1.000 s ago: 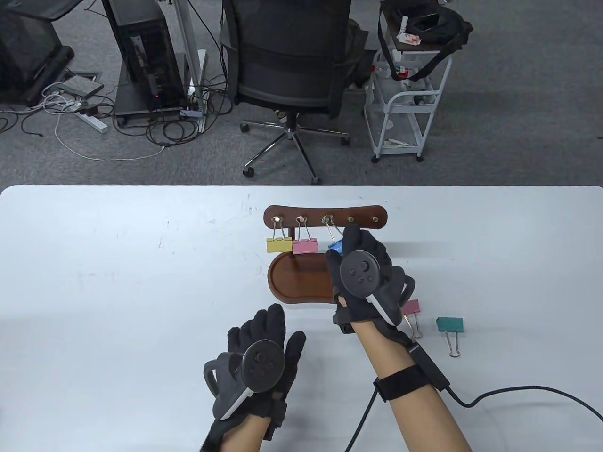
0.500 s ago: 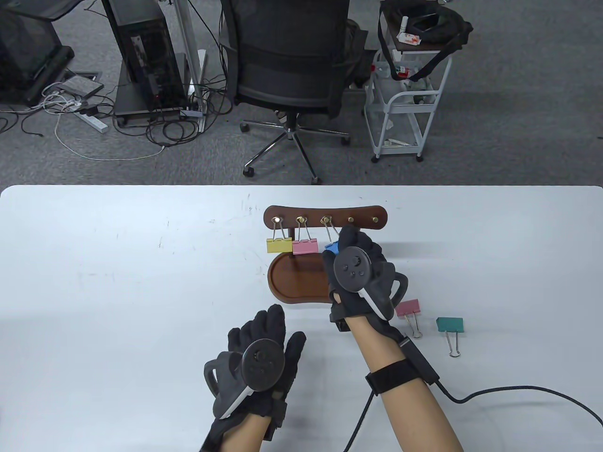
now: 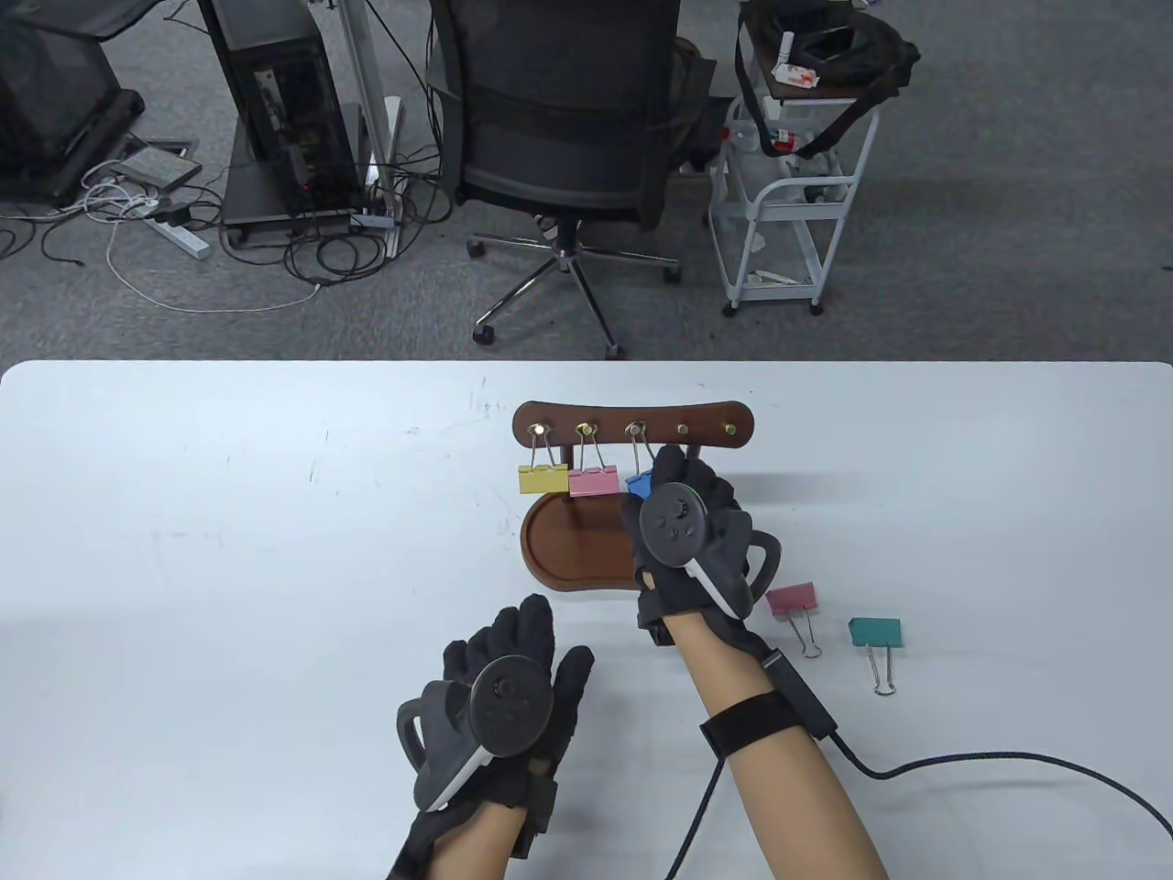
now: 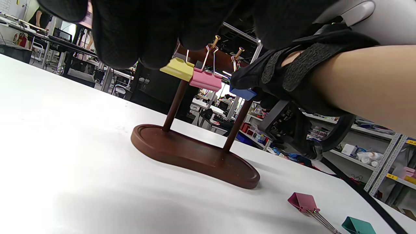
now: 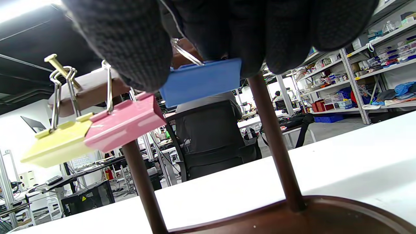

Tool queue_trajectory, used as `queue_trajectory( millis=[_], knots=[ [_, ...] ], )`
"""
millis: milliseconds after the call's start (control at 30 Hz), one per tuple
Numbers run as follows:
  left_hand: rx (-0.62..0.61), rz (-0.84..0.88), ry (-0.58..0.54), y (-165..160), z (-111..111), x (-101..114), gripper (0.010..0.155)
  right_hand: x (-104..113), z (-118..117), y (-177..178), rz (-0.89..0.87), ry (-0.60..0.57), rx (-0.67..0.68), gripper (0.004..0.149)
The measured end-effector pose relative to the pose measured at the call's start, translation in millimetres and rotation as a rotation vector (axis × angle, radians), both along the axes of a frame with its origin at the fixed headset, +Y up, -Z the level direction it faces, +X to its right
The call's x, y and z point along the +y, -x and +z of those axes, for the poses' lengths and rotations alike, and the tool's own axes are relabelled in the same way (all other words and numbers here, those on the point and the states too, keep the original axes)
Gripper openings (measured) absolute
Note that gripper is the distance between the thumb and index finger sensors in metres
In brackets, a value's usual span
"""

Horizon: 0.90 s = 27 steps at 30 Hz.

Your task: Hook binder clip onto key rack

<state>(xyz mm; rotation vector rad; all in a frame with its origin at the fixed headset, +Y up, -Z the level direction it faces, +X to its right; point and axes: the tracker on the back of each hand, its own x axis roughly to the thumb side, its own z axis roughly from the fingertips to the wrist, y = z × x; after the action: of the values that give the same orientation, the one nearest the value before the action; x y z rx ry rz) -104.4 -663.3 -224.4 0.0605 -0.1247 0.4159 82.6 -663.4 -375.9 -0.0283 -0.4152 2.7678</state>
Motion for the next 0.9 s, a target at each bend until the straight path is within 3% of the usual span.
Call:
queue_trajectory(
  millis=[533, 900],
  knots=[
    [-0.003, -0.005, 0.001, -0.2, -1.0, -1.3, 0.075, -6.2, 0.2, 0.3, 0.018, 0.014, 0.037, 0.079],
    [-0.005, 0.0, -0.011, 0.2, -1.0, -1.6, 0.075, 9.5, 18.0, -19.9, 0.008, 0.014, 0.102, 0.079]
  ],
)
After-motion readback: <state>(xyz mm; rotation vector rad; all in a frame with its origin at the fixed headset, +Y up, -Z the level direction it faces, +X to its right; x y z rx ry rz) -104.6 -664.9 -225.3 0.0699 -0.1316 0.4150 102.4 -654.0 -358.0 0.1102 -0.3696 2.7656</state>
